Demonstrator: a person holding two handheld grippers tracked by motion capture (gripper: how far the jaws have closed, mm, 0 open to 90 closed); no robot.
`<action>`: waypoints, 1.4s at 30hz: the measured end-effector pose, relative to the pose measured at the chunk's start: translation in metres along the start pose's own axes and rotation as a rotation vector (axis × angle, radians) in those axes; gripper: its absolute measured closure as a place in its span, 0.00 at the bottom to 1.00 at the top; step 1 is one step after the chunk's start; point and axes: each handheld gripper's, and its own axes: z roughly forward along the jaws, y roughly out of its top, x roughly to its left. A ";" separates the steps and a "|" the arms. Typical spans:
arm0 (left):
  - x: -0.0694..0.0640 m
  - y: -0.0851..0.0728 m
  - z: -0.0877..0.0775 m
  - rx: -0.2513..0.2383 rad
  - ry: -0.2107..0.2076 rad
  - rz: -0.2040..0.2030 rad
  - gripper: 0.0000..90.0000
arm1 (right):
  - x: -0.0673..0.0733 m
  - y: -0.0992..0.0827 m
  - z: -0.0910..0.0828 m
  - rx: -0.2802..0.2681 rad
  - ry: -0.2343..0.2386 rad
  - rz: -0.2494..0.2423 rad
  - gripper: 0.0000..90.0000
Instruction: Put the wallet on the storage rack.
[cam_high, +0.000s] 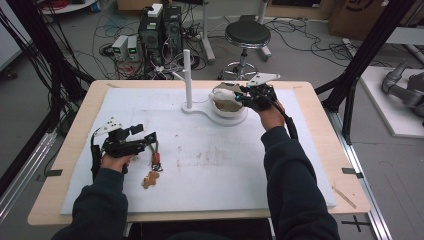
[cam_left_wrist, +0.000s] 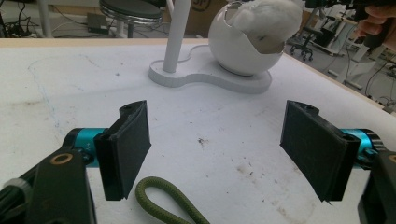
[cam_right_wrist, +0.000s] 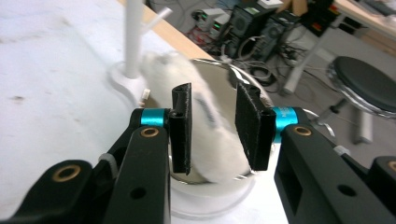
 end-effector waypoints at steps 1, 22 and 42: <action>0.000 0.000 0.000 0.000 -0.001 0.001 0.27 | 0.002 0.000 0.003 0.009 0.016 -0.003 0.77; 0.000 0.003 -0.006 -0.014 0.026 -0.019 0.27 | -0.002 -0.048 -0.049 -0.039 -0.078 0.171 0.46; -0.009 0.005 0.000 0.052 0.069 0.054 0.20 | 0.023 -0.144 -0.100 0.024 -0.081 0.334 0.24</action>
